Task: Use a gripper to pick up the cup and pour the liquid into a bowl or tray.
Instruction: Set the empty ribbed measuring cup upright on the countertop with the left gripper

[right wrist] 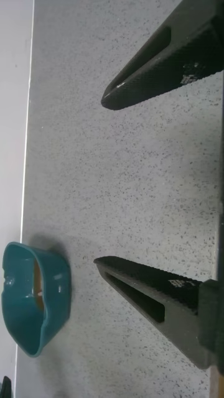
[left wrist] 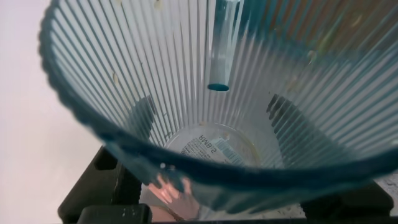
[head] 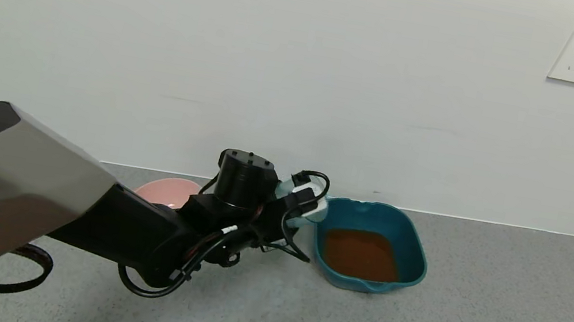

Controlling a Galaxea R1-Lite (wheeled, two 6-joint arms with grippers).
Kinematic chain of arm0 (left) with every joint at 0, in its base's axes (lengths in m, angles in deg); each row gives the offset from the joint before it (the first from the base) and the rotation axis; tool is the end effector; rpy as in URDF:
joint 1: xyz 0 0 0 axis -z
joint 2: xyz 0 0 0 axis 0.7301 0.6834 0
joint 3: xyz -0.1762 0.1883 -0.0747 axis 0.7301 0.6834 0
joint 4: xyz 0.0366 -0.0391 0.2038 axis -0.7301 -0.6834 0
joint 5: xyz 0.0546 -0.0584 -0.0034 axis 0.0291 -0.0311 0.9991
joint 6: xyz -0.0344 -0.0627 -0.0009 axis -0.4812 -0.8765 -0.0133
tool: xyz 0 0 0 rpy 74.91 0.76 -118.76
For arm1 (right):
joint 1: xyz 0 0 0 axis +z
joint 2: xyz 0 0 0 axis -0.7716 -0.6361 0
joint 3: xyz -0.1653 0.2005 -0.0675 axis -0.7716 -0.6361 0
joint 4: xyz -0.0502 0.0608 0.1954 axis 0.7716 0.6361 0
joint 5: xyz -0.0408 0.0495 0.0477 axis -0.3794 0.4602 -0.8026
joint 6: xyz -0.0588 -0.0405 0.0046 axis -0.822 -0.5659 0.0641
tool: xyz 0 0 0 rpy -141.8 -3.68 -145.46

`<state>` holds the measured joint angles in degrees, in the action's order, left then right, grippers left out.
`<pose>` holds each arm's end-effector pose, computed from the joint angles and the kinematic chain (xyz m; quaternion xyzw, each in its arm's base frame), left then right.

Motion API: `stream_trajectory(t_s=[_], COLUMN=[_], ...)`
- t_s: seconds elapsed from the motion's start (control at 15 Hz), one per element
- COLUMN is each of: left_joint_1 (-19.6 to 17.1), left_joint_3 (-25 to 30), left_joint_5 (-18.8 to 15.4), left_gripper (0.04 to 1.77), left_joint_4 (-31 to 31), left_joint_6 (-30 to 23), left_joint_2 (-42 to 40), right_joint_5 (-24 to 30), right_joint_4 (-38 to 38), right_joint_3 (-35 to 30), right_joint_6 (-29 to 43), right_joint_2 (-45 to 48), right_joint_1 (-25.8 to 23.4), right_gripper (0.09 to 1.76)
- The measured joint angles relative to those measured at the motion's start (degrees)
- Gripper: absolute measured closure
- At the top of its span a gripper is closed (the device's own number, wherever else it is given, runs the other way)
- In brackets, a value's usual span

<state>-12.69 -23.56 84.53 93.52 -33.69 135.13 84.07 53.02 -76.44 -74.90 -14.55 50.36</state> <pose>0.3729 -0.2345 0.0578 0.4243 0.0834 -0.2312 0.8715 0.0797 0.0000 0.0737 -0.0021 0.0055 0.0009 1.0000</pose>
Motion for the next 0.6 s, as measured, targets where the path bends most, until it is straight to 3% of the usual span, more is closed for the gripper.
stream_trajectory(t_s=[0.6], left_joint_1=[-7.1], left_joint_3=[5.3], left_joint_5=[-16.0], left_gripper=[0.48], left_joint_4=[2.5], left_joint_6=[-19.4], left_joint_2=[-4.9], right_joint_5=[0.0], right_joint_4=[0.0], right_joint_3=[0.0], right_joint_6=[0.0], right_joint_2=[0.0], right_joint_1=[0.0], right_gripper=[0.14])
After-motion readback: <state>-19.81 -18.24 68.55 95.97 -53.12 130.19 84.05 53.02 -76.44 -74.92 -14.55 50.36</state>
